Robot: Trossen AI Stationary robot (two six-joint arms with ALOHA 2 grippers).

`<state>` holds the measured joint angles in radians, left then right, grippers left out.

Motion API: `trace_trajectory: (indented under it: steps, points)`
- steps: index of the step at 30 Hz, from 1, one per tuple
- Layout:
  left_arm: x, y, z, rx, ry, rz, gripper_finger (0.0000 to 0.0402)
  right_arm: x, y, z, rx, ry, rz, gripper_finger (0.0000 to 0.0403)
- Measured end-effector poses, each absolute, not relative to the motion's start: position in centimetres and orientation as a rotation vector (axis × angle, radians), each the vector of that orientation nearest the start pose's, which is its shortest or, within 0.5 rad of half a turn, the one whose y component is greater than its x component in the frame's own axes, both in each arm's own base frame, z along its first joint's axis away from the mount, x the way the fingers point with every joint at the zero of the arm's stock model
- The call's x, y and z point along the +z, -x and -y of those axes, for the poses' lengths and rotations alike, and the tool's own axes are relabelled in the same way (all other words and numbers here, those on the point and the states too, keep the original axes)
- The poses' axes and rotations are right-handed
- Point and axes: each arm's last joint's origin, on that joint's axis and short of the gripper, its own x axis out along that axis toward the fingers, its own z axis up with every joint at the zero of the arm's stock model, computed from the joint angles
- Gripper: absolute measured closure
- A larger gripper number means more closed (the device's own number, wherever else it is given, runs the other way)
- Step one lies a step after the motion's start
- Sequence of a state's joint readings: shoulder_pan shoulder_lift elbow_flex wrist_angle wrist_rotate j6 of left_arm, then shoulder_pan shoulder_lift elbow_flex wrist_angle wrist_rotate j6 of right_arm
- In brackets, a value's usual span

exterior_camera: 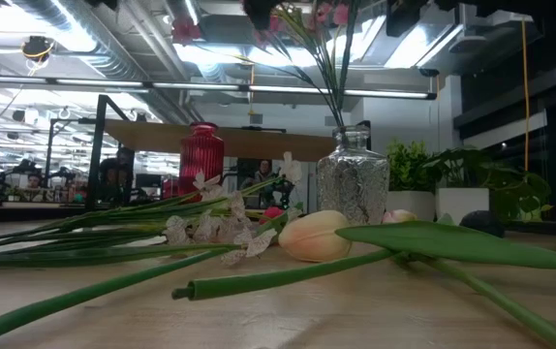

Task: Pick and place flowers into a vace then onto a shelf
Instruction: Put the yellow flowers into the transparent flower vase

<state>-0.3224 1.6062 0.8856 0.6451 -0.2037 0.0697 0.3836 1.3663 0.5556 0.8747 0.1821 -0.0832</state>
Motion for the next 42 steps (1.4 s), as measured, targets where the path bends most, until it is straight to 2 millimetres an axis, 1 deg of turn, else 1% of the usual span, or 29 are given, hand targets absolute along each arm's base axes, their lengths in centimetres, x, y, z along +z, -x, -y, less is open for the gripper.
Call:
trace_trajectory:
  steps: [3,6,10,12,17,20,22,26,30,35,42]
  points:
    - [25.2,-32.2,10.9,-0.077,-0.104,-0.105,0.0236,23.3,-25.6,-9.7,0.198,0.067,0.063,0.0401]
    - [26.1,-31.0,11.5,-0.067,-0.131,-0.129,0.0242,24.0,-24.9,-9.5,0.199,0.069,0.054,0.0401]
    - [26.6,-29.2,12.1,-0.041,-0.182,-0.123,0.0265,25.1,-23.7,-9.0,0.200,0.060,0.031,0.0401]
    - [26.3,-28.2,11.9,-0.002,-0.178,-0.127,0.0283,25.4,-23.2,-8.8,0.191,0.056,0.007,0.0401]
    - [24.6,-25.8,10.7,0.035,-0.121,-0.154,0.0342,25.8,-22.6,-8.3,0.131,0.074,-0.012,0.0401]
    - [23.9,-24.6,10.2,0.039,-0.097,-0.115,0.0381,26.0,-22.4,-8.0,0.066,0.101,-0.011,0.0401]
    - [23.4,-23.8,9.7,0.071,-0.079,-0.080,0.0395,26.4,-22.3,-7.6,0.011,0.110,0.009,0.0401]
    - [22.3,-22.4,8.6,0.137,-0.062,-0.044,0.0399,26.7,-22.4,-6.6,-0.045,0.105,0.024,0.0401]
    - [21.4,-21.7,8.0,0.151,-0.069,-0.059,0.0399,26.7,-22.7,-5.6,-0.087,0.106,0.021,0.0401]
    - [20.9,-21.5,7.9,0.152,-0.055,-0.071,0.0399,26.8,-22.9,-4.5,-0.136,0.106,0.020,0.0401]
    - [20.9,-21.5,8.0,0.152,-0.050,-0.070,0.0396,26.3,-23.0,-3.4,-0.153,0.118,-0.031,0.0402]
